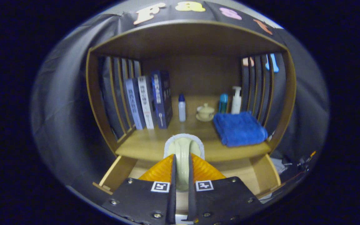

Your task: Pull open the drawer, take out the items inside it, and place them on the countertop above the cabinet.

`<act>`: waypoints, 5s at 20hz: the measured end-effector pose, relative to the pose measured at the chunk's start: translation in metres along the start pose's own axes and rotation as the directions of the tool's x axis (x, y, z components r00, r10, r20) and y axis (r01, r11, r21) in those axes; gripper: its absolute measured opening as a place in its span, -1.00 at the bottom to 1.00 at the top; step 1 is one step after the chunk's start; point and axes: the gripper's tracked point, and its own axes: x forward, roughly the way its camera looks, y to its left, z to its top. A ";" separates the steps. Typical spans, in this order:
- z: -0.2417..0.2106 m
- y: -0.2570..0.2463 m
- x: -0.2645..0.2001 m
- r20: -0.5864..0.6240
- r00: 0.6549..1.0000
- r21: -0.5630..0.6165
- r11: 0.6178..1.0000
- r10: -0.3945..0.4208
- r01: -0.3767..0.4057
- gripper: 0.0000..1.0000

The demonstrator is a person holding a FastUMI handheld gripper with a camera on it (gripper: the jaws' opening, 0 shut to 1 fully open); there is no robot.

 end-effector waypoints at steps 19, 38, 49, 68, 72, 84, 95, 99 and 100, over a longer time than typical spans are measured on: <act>0.008 -0.046 0.110 0.040 0.995 0.114 0.990 -0.091 0.086 -0.68; -0.028 -0.044 0.145 0.041 0.988 0.008 0.989 -0.146 0.145 0.06; -0.038 -0.009 0.051 0.057 0.996 -0.013 0.998 -0.064 0.065 0.79; -0.124 -0.013 -0.131 0.168 0.985 -0.024 0.999 -0.034 0.039 0.79; -0.172 -0.020 -0.139 0.134 0.990 0.054 0.998 -0.049 0.042 0.79; -0.233 -0.026 -0.117 0.065 0.997 0.068 0.997 -0.042 0.038 0.82; -0.276 -0.024 -0.056 -0.029 0.998 0.080 0.996 -0.047 0.050 0.83; -0.275 -0.025 -0.052 0.001 0.994 0.046 0.993 -0.110 0.109 0.80; -0.278 -0.025 -0.050 -0.006 0.992 0.017 0.992 -0.125 0.125 0.81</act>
